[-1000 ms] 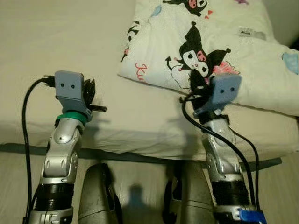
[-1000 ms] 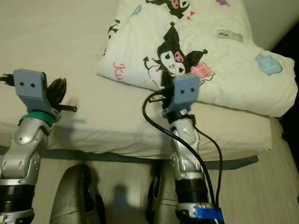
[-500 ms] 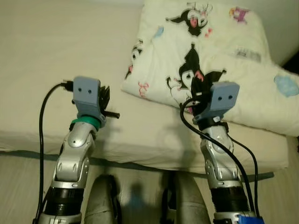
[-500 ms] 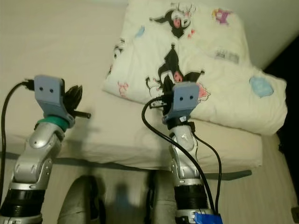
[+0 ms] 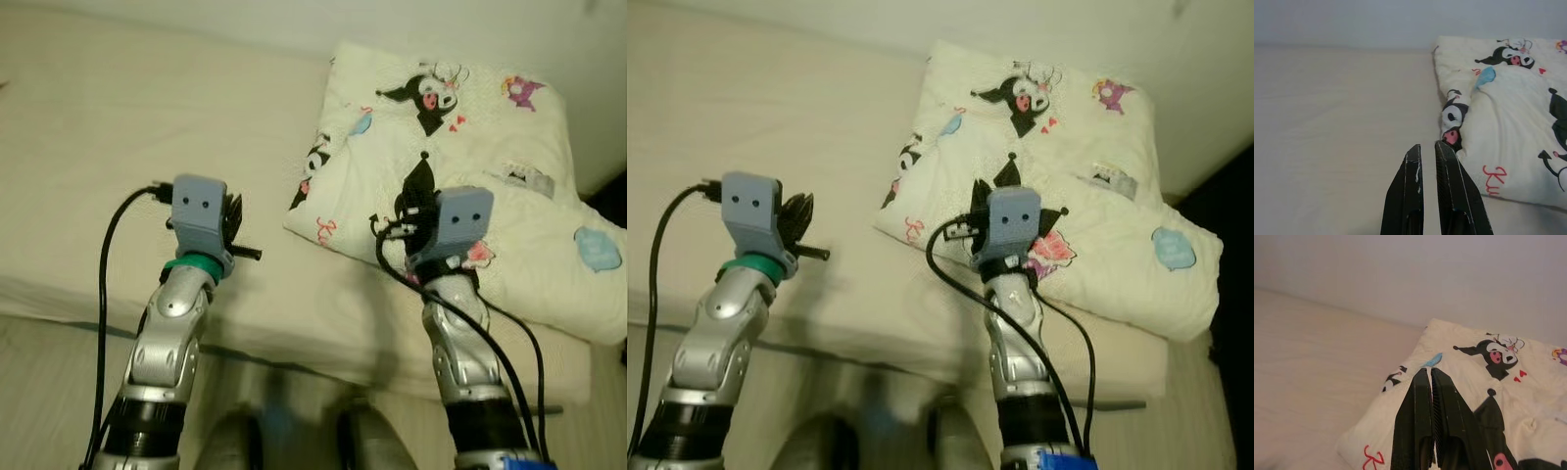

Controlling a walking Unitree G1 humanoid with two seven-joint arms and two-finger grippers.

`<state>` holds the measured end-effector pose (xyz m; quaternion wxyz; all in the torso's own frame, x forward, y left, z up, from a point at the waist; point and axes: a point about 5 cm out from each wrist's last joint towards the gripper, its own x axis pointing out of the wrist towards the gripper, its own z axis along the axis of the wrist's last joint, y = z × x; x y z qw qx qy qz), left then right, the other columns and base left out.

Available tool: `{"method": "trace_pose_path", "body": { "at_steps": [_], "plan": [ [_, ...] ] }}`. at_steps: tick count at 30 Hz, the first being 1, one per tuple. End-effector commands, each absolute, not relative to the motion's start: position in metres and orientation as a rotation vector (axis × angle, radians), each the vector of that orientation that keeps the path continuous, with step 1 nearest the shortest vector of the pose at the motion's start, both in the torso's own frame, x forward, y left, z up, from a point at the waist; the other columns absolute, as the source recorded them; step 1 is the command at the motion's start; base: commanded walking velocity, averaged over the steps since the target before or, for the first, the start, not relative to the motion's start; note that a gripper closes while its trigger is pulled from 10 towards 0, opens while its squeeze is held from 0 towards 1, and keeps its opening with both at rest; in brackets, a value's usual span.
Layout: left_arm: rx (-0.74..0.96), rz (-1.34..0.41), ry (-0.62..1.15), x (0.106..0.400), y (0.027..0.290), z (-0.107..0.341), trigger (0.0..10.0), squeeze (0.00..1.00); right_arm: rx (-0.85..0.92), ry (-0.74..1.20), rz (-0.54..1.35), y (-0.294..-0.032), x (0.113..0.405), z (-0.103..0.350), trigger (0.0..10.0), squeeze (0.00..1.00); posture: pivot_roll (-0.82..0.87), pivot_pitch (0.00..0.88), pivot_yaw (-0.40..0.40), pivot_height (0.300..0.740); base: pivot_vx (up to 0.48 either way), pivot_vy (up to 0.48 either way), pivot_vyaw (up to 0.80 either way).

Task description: Clean up the room

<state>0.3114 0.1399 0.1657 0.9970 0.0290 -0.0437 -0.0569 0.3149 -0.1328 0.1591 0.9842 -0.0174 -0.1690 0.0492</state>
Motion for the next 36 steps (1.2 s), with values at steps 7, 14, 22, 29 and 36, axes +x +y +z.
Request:
{"method": "trace_pose_path", "body": {
  "at_steps": [7, 14, 22, 29, 36],
  "plan": [
    [0.054, -0.146, -0.047, 0.307, 0.132, 0.152, 10.0, 0.0, 0.008, -0.263, 0.06, -0.138, 0.312, 0.137, 10.0, 0.0, -0.01, 0.077, -0.017, 0.74, 0.0, 0.0, 0.0],
    [0.051, -0.156, -0.037, 0.305, 0.129, 0.148, 10.0, 0.0, 0.008, -0.261, 0.056, -0.139, 0.312, 0.136, 10.0, 0.0, -0.02, 0.075, -0.017, 0.74, 0.0, 0.0, 0.0],
    [0.051, -0.158, -0.028, 0.304, 0.129, 0.145, 10.0, 0.0, 0.015, -0.26, 0.066, -0.136, 0.313, 0.134, 10.0, 0.0, -0.02, 0.072, -0.014, 0.74, 0.0, 0.0, 0.0],
    [0.053, -0.161, -0.023, 0.302, 0.129, 0.143, 10.0, 0.0, 0.022, -0.256, 0.065, -0.135, 0.312, 0.131, 10.0, 0.0, -0.02, 0.078, -0.011, 0.74, 0.0, 0.0, 0.0],
    [0.057, -0.162, -0.02, 0.301, 0.129, 0.143, 10.0, 0.0, 0.024, -0.251, 0.064, -0.135, 0.311, 0.129, 10.0, 0.0, -0.01, 0.083, -0.008, 0.74, -0.132, 0.0, 0.0]
  ]
}}
